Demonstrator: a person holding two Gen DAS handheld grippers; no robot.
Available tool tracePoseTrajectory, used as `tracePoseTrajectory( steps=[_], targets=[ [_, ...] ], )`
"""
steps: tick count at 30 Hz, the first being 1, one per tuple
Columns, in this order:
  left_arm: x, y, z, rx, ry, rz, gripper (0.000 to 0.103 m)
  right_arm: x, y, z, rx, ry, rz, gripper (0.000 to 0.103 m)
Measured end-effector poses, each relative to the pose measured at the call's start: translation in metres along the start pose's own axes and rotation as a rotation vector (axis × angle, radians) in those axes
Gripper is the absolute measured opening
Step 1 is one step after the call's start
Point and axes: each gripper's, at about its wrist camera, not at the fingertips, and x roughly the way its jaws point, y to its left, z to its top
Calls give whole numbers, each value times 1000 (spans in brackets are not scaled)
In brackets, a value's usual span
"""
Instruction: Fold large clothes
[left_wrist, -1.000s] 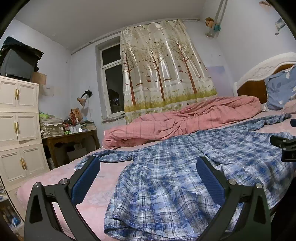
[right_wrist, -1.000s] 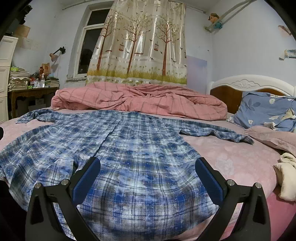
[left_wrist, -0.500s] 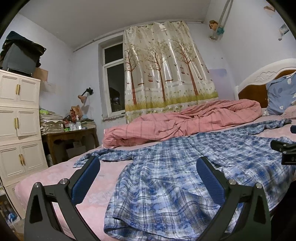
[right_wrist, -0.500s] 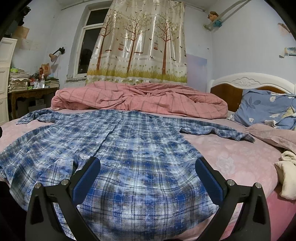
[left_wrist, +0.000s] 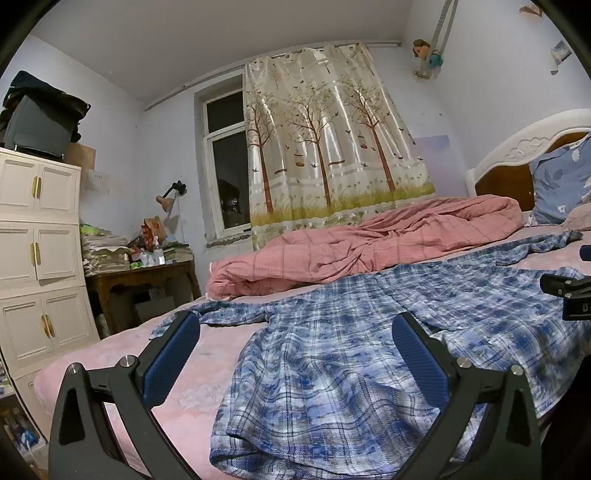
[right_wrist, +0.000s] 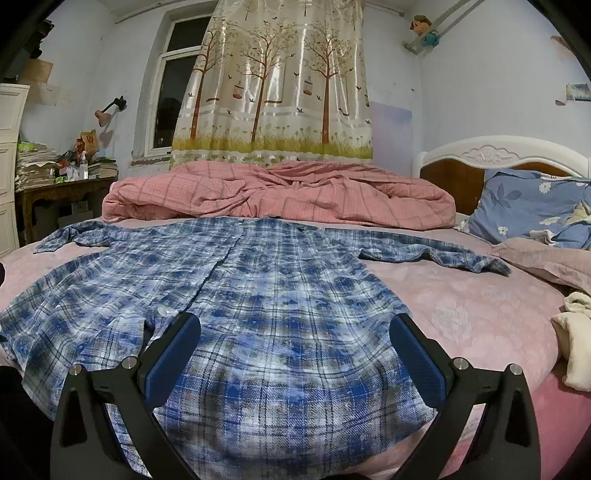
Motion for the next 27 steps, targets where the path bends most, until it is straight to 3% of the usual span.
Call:
tracePoseTrajectory(
  steps=[10, 14, 16, 20, 25, 27],
  targets=[
    [0, 1, -1, 7, 0, 3, 103, 1, -6, 0, 6, 1, 5, 103],
    [-1, -3, 3, 65, 16, 51, 103, 1, -6, 1, -2, -2, 1, 103],
    [-8, -6, 8, 89, 16, 27, 103, -1, -6, 0, -10, -13, 2, 103],
    [-9, 0, 19, 45, 47, -37, 103, -2, -8, -2, -39, -26, -6, 103],
    [6, 17, 49, 4, 20, -78, 103, -7, -17, -1, -50, -30, -29, 103],
    [17, 23, 62, 24, -31, -91, 103, -8, -24, 1, -44, -32, -43, 103]
  ],
)
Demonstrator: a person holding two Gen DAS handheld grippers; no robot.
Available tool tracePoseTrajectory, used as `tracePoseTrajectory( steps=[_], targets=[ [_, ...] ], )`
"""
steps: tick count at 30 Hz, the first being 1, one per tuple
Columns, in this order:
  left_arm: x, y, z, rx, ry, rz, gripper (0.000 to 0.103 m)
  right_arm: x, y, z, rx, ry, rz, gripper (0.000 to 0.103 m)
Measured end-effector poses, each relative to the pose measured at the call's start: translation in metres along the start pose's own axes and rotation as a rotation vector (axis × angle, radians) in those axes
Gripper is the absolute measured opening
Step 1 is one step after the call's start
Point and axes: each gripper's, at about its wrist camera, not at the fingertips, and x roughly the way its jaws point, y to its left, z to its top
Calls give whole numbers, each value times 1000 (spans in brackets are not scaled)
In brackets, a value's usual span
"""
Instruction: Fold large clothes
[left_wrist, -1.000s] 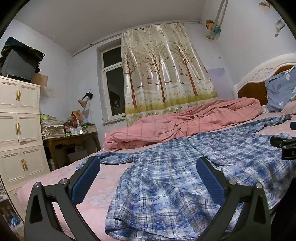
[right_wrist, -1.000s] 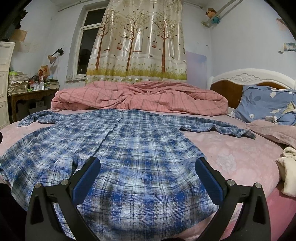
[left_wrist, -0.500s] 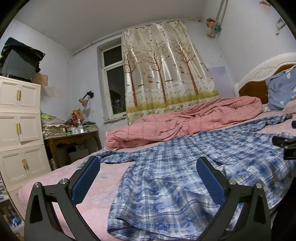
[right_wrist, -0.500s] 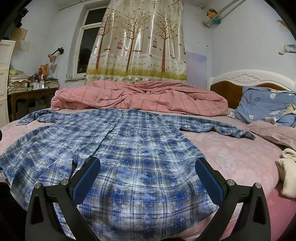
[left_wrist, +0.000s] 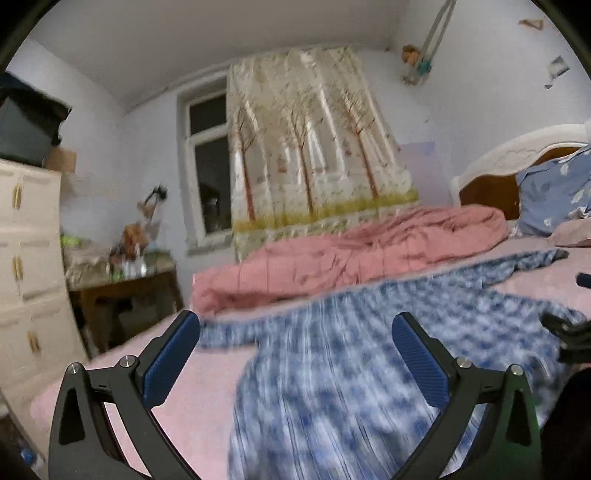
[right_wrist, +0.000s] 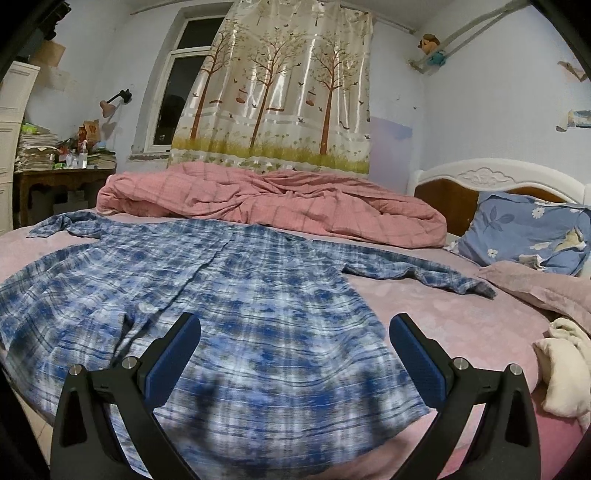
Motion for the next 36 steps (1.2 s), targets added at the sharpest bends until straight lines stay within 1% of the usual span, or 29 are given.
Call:
tracePoseTrajectory(
  steps=[1, 2, 3, 4, 6, 7, 11, 13, 15, 16, 17, 19, 20, 21, 22, 24, 26, 27, 28, 30, 31, 34, 36],
  targets=[
    [9, 3, 5, 24, -10, 15, 103, 0, -2, 0, 2, 0, -4, 103],
    [19, 6, 7, 38, 11, 31, 103, 1, -7, 2, 5, 3, -10, 103],
    [30, 11, 9, 36, 55, 35, 103, 0, -10, 2, 7, 6, -17, 103],
    [37, 17, 7, 10, 88, 34, 103, 1, -15, 3, 9, 8, -22, 103],
    [40, 30, -4, -46, 133, 69, 103, -2, -23, 3, 16, 11, -29, 103],
    [38, 33, -12, -52, 146, 81, 103, -3, -28, 3, 21, 13, -30, 103],
    [29, 45, -45, -54, 223, 109, 103, -6, -52, 1, 80, 58, -1, 103],
    [32, 53, -57, -41, 263, 117, 103, -1, -62, 1, 106, 89, 2, 103],
    [41, 62, -65, -32, 297, 110, 103, 7, -67, 2, 106, 119, -16, 103],
    [48, 68, -69, -34, 319, 97, 103, 11, -68, 4, 90, 135, -45, 103],
    [57, 74, -72, -37, 347, 84, 103, 14, -68, 5, 80, 137, -57, 103],
    [74, 83, -75, -31, 376, 51, 101, 17, -68, 11, 61, 135, -71, 103],
    [81, 83, -74, -20, 392, 16, 101, 17, -68, 12, 59, 134, -72, 103],
    [91, 84, -73, -33, 421, -61, 101, 18, -68, 14, 59, 133, -75, 103],
    [102, 85, -72, -64, 462, -122, 101, 20, -69, 16, 63, 135, -80, 103],
    [131, 88, -74, -93, 562, -184, 101, 26, -73, 16, 83, 148, -88, 103],
    [154, 90, -78, -77, 616, -169, 99, 36, -76, 14, 104, 180, -89, 103],
    [161, 93, -80, -87, 631, -176, 98, 42, -78, 13, 114, 197, -88, 103],
    [168, 95, -82, -120, 658, -196, 98, 47, -79, 11, 122, 211, -88, 103],
    [176, 100, -83, -207, 710, -268, 97, 56, -81, 8, 121, 236, -92, 103],
    [179, 101, -85, -233, 742, -291, 98, 57, -79, 7, 116, 240, -96, 103],
    [192, 91, -99, -247, 904, -338, 98, 65, -83, 4, 113, 261, -101, 103],
    [197, 93, -109, -272, 999, -350, 98, 71, -88, 0, 122, 276, -96, 103]
  ],
)
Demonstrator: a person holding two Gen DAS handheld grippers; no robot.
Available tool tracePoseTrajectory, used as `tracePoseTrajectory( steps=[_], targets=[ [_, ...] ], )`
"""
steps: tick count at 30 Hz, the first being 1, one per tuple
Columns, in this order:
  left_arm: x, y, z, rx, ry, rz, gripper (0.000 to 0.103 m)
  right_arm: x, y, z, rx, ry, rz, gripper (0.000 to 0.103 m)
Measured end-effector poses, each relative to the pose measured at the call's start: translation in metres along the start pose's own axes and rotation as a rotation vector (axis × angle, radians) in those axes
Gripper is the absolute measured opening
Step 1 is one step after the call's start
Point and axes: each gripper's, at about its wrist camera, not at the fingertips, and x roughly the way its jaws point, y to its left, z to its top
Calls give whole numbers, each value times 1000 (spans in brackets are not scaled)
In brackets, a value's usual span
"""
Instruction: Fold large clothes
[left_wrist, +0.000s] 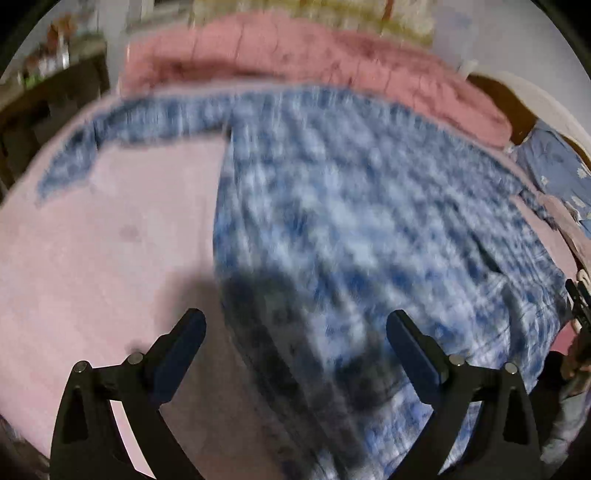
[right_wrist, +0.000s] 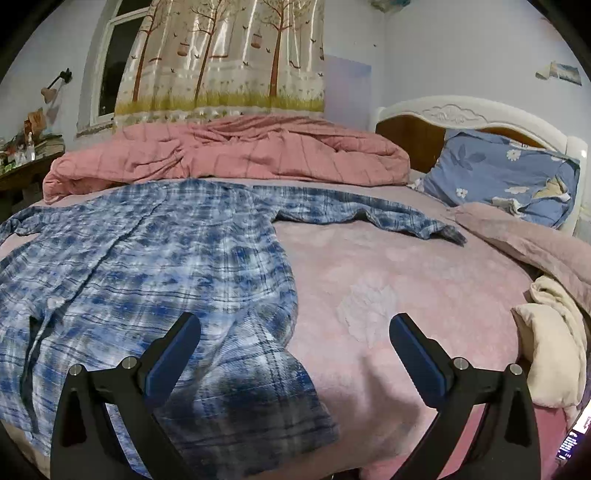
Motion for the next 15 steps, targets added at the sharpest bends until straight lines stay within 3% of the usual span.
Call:
tracePoseTrajectory(
  steps=[4, 8, 15],
  targets=[
    [-7, 19, -11, -59, 47, 20, 95, 8, -7, -3, 31, 31, 31, 103],
    [-24, 25, -40, -101, 28, -63, 93, 7, -13, -5, 54, 27, 50, 103],
    [-44, 10, -94, -130, -134, -46, 86, 8, -16, -8, 94, 82, 133, 92]
  ],
)
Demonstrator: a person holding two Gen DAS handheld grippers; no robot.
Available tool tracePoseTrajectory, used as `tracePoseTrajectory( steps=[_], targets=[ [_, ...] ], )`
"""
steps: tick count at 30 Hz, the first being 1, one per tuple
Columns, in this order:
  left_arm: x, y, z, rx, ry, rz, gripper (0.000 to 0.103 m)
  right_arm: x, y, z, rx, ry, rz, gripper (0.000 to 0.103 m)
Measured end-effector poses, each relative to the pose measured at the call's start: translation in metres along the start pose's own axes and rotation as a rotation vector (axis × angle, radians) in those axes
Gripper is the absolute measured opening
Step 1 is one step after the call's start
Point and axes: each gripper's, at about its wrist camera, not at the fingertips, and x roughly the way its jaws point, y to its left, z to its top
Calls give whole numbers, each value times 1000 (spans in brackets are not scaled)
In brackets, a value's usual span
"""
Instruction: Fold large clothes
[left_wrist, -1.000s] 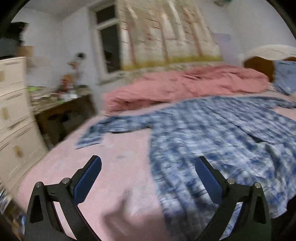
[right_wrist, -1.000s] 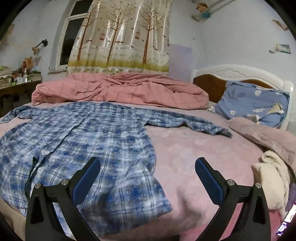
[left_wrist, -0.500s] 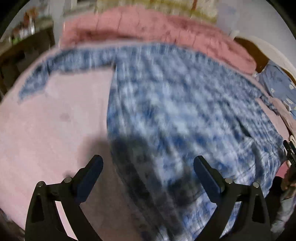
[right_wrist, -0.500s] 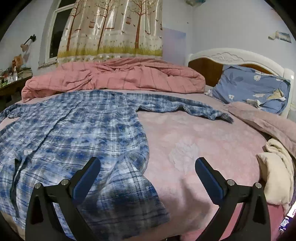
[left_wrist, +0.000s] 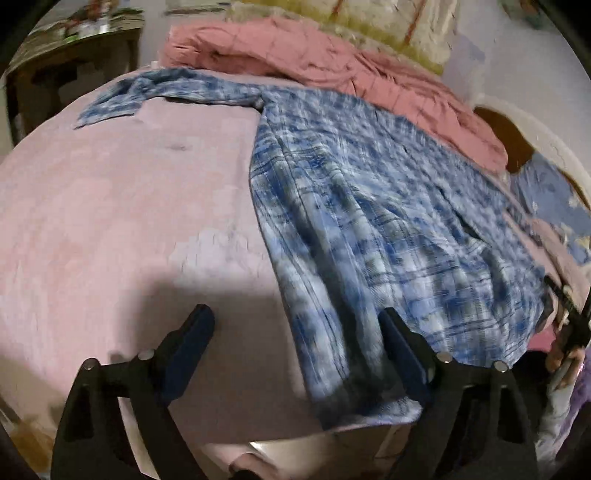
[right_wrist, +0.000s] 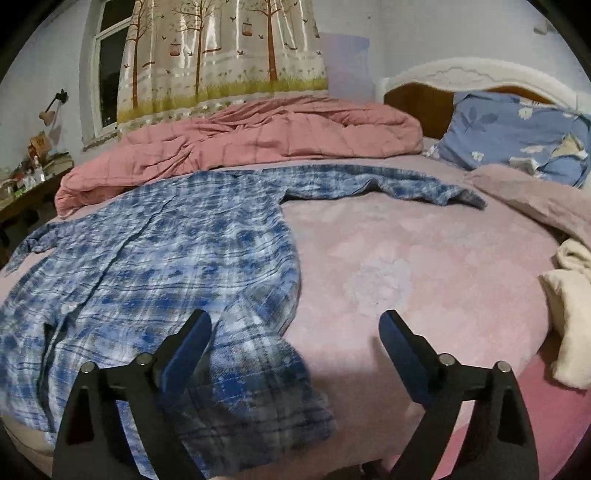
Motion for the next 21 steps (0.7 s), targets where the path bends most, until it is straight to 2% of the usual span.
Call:
tracePoseTrajectory(
  steps=[3, 4, 5, 6, 7, 8, 10, 12, 15, 17, 19, 21],
  targets=[
    [-6, -4, -10, -11, -34, -17, 75, 8, 2, -4, 0, 60, -17, 87],
    [-6, -7, -12, -2, -39, -12, 66, 11, 1, -6, 7, 81, -9, 82],
    [-7, -10, -14, 13, -43, -8, 51, 14, -3, -10, 30, 117, 36, 78],
    [-7, -13, -16, 32, -42, -14, 39, 16, -7, -12, 48, 140, 80, 65],
    [-8, -15, -17, 41, -42, -25, 15, 17, -12, -16, 72, 164, 131, 57],
    [-9, -16, -17, 42, -51, -34, 5, 14, -17, -18, 82, 162, 146, 51],
    [-20, -15, -18, 32, -114, 18, 2, 5, -21, -18, 91, 152, 176, 18],
    [-35, -17, -10, 35, -205, 78, 2, -4, -19, -17, 89, 120, 167, 12],
    [-55, -21, 13, 24, -287, 90, 1, -23, -15, 2, 44, -4, 15, 5],
    [-61, -25, 35, 21, -329, 147, 1, -27, -21, 23, 64, -61, -40, 3],
    [-56, -28, 59, 5, -333, 155, 1, -23, -30, 54, 96, -91, -39, 3],
    [-46, -31, 81, -9, -319, 155, 1, -12, -28, 77, 79, -74, -12, 3]
  ],
)
